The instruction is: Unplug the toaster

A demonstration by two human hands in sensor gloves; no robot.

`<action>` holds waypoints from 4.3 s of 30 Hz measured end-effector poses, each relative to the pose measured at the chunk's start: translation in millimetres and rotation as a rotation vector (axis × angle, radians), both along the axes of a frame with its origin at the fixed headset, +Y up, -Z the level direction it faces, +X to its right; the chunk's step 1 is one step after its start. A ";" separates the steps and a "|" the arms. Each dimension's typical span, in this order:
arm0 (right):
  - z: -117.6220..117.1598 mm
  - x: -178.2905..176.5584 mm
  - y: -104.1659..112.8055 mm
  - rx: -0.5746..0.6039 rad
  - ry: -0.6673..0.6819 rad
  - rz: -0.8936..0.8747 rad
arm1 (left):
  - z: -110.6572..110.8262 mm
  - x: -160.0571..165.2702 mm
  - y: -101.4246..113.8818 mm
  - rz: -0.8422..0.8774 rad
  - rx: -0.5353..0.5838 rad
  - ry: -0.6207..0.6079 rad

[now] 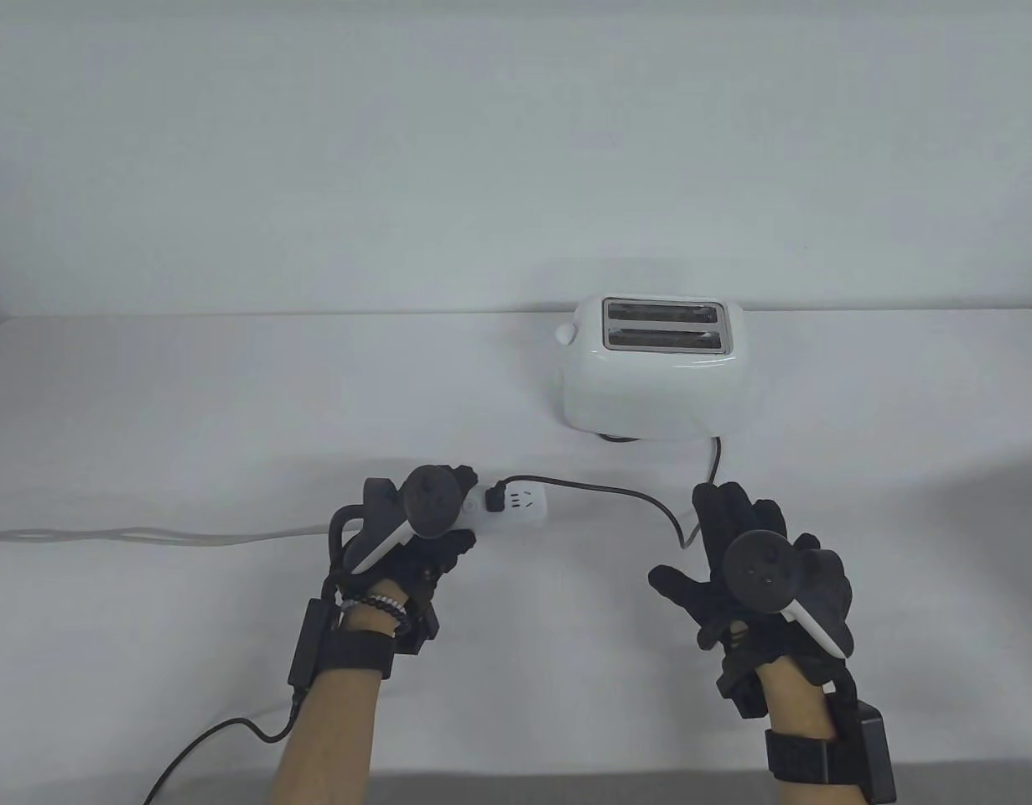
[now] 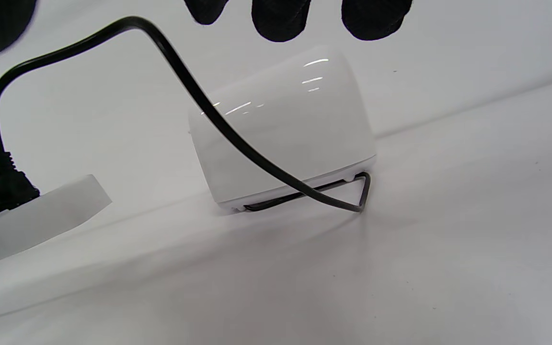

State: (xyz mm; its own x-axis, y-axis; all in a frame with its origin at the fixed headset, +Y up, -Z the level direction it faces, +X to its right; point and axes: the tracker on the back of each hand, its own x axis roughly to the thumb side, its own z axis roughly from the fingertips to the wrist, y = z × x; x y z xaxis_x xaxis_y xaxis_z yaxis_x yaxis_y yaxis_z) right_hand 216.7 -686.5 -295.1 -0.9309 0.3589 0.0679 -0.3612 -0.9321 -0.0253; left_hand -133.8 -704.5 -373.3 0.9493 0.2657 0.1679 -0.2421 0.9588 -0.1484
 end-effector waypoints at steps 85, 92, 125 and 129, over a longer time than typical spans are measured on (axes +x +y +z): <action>-15.2 94.5 30.1 0.128 -0.524 0.245 | 9.6 77.0 -74.6 -0.013 -0.140 -0.030; -10.5 130.3 -26.6 -0.012 -0.663 0.144 | 9.6 77.1 -74.4 -0.015 -0.140 -0.031; -20.6 118.8 -58.9 -0.118 -0.595 0.479 | 16.1 83.6 -71.7 -0.128 -0.097 -0.052; -20.2 106.0 -49.5 -0.094 -0.541 0.475 | 18.9 84.2 -69.8 -0.142 -0.071 -0.061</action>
